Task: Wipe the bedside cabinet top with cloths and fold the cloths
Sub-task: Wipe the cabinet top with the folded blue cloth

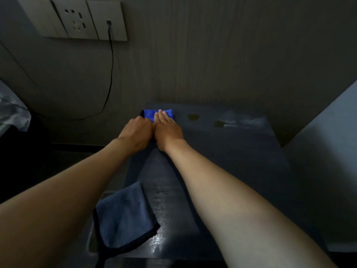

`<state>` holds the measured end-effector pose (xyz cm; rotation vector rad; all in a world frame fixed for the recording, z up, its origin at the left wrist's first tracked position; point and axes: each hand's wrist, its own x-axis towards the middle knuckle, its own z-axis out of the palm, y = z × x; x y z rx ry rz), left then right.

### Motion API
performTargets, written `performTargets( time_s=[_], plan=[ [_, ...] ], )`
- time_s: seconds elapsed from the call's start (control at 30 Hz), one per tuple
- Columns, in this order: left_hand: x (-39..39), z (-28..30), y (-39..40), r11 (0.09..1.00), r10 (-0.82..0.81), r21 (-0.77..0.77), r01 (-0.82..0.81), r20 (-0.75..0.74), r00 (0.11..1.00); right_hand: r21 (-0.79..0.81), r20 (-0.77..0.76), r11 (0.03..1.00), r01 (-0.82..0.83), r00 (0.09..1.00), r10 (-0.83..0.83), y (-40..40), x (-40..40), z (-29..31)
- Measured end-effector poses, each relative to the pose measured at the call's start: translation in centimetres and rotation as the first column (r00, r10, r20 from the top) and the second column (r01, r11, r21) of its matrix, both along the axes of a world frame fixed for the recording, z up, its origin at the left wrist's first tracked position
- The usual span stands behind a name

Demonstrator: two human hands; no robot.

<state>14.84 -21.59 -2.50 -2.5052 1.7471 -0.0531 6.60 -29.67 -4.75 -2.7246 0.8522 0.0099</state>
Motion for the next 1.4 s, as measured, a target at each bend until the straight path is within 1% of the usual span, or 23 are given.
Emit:
performTargets(
  time_s=[0.1, 0.17, 0.23, 0.3, 0.33, 0.5, 0.63, 0.83, 1.1, 1.27, 1.4],
  plan=[
    [-1.3, 0.3, -2.0, 0.999, -0.039, 0.008, 0.039, -0.001, 0.999, -0.01, -0.002, 1.0, 0.02, 1.0, -0.02, -2.1, -1.4, -0.1],
    [-2.6, 0.1, -3.7, 0.999, -0.036, 0.01, 0.036, -0.006, 0.999, -0.009, -0.004, 0.999, 0.044, 0.999, -0.044, -3.6, -2.8, -0.1],
    [-4.5, -0.1, -5.8, 1.0, 0.001, 0.004, -0.001, -0.052, 0.999, -0.002, 0.011, 0.998, 0.064, 0.998, -0.064, -5.2, -4.3, -0.1],
    [-6.5, 0.0, -7.5, 0.997, 0.073, 0.018, -0.072, -0.106, 0.992, 0.016, 0.038, 0.997, 0.079, 0.996, -0.08, -6.4, -5.7, -0.3],
    [-7.6, 0.1, -8.5, 0.996, 0.085, 0.023, -0.083, -0.094, 0.992, 0.016, 0.039, 0.996, 0.09, 0.995, -0.09, -7.1, -6.7, -0.4],
    [-13.1, -0.4, -12.2, 0.999, 0.04, 0.013, -0.041, 0.046, 0.998, -0.019, -0.006, 0.99, 0.142, 0.99, -0.142, -10.9, -11.7, -0.6],
    [-17.5, -1.0, -15.4, 0.999, 0.05, -0.012, -0.05, 0.015, 0.999, -0.024, -0.035, 0.981, 0.192, 0.981, -0.193, -13.8, -16.2, -0.8],
    [-22.4, -2.0, -19.7, 0.999, -0.035, -0.02, 0.034, -0.017, 0.999, -0.002, -0.077, 0.96, 0.281, 0.957, -0.28, -17.1, -21.7, -0.6],
    [-26.1, -2.2, -21.9, 0.997, -0.073, -0.027, 0.071, -0.067, 0.995, 0.029, -0.092, 0.938, 0.345, 0.935, -0.341, -19.3, -25.1, -0.6],
    [-27.1, -2.2, -23.2, 0.995, -0.099, -0.027, 0.097, -0.084, 0.992, 0.064, -0.139, 0.936, 0.345, 0.932, -0.334, -21.4, -26.3, -0.6],
    [-25.4, -2.2, -24.1, 0.993, -0.111, -0.054, 0.107, -0.083, 0.99, 0.009, -0.159, 0.938, 0.346, 0.927, -0.34, -22.5, -24.7, -0.7]
  ],
)
